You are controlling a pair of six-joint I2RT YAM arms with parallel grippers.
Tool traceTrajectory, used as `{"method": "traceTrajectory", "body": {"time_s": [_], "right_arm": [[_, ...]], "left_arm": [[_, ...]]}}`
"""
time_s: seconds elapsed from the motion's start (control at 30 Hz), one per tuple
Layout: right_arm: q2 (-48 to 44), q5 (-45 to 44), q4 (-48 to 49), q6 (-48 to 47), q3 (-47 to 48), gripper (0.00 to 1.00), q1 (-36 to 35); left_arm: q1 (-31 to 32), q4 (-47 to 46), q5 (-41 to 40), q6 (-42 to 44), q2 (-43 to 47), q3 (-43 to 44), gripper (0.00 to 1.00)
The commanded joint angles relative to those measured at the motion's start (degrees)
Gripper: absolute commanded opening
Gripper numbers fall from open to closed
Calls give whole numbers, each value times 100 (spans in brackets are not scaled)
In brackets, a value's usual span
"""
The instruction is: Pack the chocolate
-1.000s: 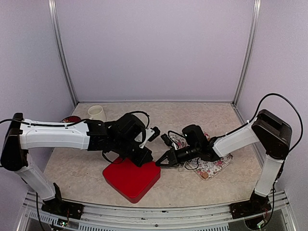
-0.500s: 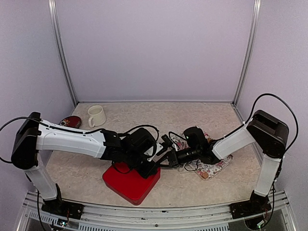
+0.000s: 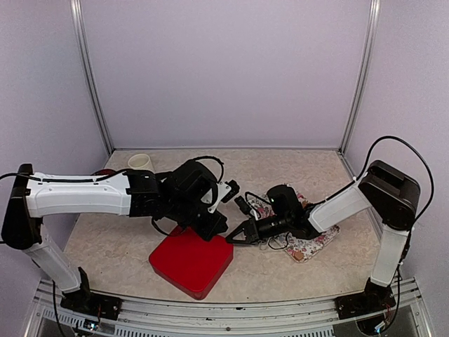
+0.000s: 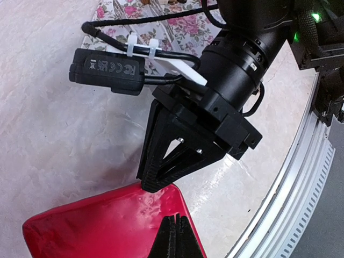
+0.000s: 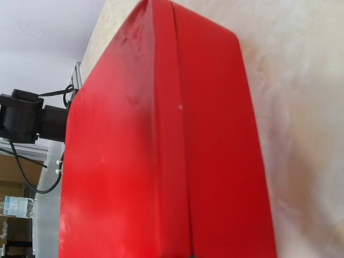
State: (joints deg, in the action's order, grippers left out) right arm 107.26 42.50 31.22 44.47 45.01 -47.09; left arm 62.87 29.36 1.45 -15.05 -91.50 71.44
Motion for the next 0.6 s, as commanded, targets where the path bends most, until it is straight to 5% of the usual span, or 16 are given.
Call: {"method": "traceTrajectory", "body": {"time_s": [0.0, 0.17, 0.43, 0.5, 0.57], "right_arm": [[451, -154, -903, -151, -138, 0, -137], [527, -199, -999, -240, -97, 0, -142], [695, -927, -2032, -1071, 492, 0, -92], [818, -1205, -2391, -1391, 842, 0, -45], [941, -1558, -2743, -1714, 1253, 0, -10]], "left_arm": [[135, -145, 204, 37, -450, -399, 0], [182, -240, 457, 27, -990, -707, 0], [-289, -285, 122, -267, 64, -815, 2], [-503, -514, 74, -431, 394, -1091, 12], [-733, -684, -46, -638, 865, -1434, 33]]}}
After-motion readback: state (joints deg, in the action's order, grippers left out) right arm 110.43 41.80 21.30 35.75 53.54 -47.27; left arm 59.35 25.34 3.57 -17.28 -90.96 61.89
